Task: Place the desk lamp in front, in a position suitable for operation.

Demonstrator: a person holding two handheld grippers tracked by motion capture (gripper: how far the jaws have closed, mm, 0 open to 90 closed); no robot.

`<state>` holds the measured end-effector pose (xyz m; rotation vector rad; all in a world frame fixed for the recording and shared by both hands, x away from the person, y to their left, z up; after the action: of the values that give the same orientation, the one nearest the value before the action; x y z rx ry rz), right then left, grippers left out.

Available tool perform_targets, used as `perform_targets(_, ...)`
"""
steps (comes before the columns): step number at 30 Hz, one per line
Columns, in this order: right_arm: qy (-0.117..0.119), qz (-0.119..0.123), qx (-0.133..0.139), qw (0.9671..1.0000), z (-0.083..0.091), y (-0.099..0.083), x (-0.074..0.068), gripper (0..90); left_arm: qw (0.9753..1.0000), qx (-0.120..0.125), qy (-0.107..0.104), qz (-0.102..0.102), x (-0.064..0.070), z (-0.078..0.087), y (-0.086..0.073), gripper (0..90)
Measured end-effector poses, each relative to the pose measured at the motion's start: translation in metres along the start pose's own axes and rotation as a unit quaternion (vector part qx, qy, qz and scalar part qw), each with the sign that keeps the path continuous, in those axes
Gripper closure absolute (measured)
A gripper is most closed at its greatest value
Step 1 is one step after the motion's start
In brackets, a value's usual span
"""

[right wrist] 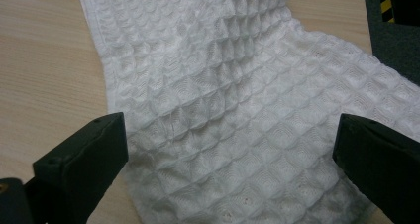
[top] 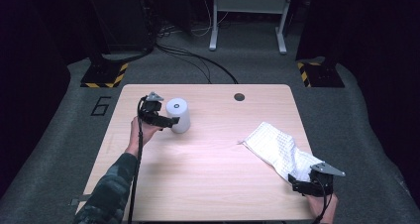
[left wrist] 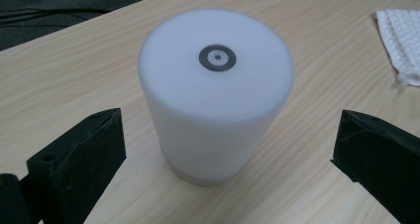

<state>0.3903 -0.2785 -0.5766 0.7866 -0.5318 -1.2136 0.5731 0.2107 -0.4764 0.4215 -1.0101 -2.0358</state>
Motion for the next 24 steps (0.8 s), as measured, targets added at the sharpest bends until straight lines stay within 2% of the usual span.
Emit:
perform_targets(1, -0.001, 0.002, 0.001, 1.0000, 0.000, 0.000, 0.000, 0.5, 1.0000, 0.000, 0.005, -0.003, 0.001, -0.002, 0.001, 0.0)
perform_targets(2, 0.000, 0.002, -0.001, 1.0000, 0.000, 0.000, 0.000, 0.7, 0.9999, -0.008, 0.000, -0.006, 0.002, -0.004, 0.001, 0.0)
perform_targets(4, 0.000, 0.004, -0.002, 1.0000, 0.000, 0.000, 0.001, 0.8, 1.0000, -0.001, 0.006, -0.005, 0.001, -0.010, 0.005, 0.0)
perform_targets(6, 0.000, 0.002, -0.003, 1.0000, 0.000, 0.000, 0.000, 0.8, 1.0000, 0.000, -0.001, 0.002, 0.001, -0.013, 0.009, 0.0)
perform_targets(7, 0.001, 0.001, -0.004, 1.0000, 0.000, -0.001, 0.000, 1.0, 1.0000, 0.004, 0.004, 0.003, 0.000, -0.015, 0.011, 0.0)
perform_targets(8, 0.001, 0.000, -0.004, 1.0000, -0.001, 0.000, 0.000, 1.1, 1.0000, -0.003, 0.004, -0.003, 0.000, -0.017, 0.011, 0.0)
perform_targets(13, 0.001, 0.002, -0.005, 1.0000, -0.001, 0.000, 0.000, 1.2, 0.9999, -0.009, 0.002, 0.007, -0.001, -0.027, 0.014, 0.0)
perform_targets(14, 0.002, 0.002, -0.005, 1.0000, -0.001, 0.000, 0.000, 1.2, 0.9999, -0.011, 0.005, 0.004, -0.002, -0.028, 0.015, 0.0)
perform_targets(15, 0.000, 0.002, -0.003, 1.0000, -0.001, 0.000, 0.001, 1.3, 0.9999, -0.007, 0.004, 0.009, -0.002, -0.031, 0.017, 0.0)
perform_targets(18, 0.001, 0.002, -0.005, 1.0000, -0.001, 0.000, 0.000, 1.5, 0.9998, -0.018, 0.013, 0.003, -0.003, -0.036, 0.014, 4.0)
perform_targets(24, 0.001, 0.002, -0.005, 1.0000, -0.001, 0.000, 0.000, 2.0, 0.9996, -0.018, 0.013, 0.017, -0.005, -0.044, 0.010, 7.0)
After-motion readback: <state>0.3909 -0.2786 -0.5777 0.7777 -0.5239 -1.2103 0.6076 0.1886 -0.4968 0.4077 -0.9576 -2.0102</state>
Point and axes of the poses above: each handheld gripper's, and its own axes: z roughly backward along the jaws, y roughly out of its top, x roughly to its right, the point moved 8 cm from there along -z, roughly forward along the jaws, and after that the axes turned 1 degree about z, right-handed, at the moved point
